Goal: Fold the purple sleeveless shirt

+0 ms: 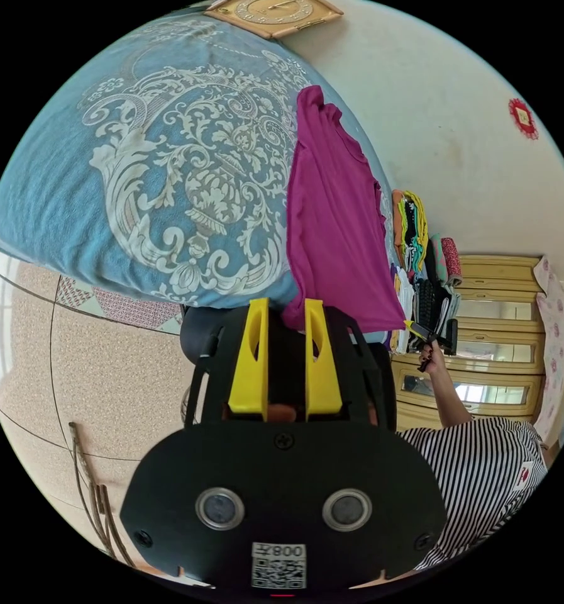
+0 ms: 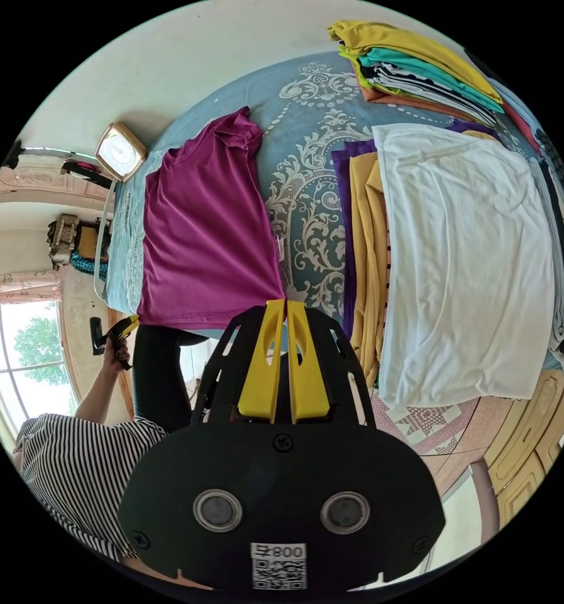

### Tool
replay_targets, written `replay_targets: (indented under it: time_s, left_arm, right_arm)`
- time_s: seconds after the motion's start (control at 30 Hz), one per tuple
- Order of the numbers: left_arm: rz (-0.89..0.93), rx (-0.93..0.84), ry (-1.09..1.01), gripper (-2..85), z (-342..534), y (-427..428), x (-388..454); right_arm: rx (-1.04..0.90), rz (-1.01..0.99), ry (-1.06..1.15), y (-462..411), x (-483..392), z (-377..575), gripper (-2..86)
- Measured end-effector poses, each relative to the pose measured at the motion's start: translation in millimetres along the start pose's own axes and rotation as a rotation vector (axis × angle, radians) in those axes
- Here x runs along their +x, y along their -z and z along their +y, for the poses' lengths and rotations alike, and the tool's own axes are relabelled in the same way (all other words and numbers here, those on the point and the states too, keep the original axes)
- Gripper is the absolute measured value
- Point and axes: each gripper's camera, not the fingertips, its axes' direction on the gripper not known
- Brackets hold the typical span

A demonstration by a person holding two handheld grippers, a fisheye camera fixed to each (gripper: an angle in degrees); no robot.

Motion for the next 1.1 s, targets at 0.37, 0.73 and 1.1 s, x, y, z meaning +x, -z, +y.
replay_targets:
  time_s: [0.37,0.73,1.1]
  left_arm:
    - [-0.026,-0.031,-0.035,8.2,0.8,-0.3,17.0]
    - [-0.110,-0.108,-0.116,2.2,-2.1,-9.9,55.6]
    - [-0.004,0.015,-0.079,0.8,32.9,52.6,62.7]
  right_arm:
    - [-0.011,0.076,-0.012,33.5,11.8,0.7,0.3]
    - [-0.036,0.082,0.000,53.5,6.2,13.2,0.3]
    - [-0.032,-0.012,0.039,79.3,-5.1,56.5,0.3]
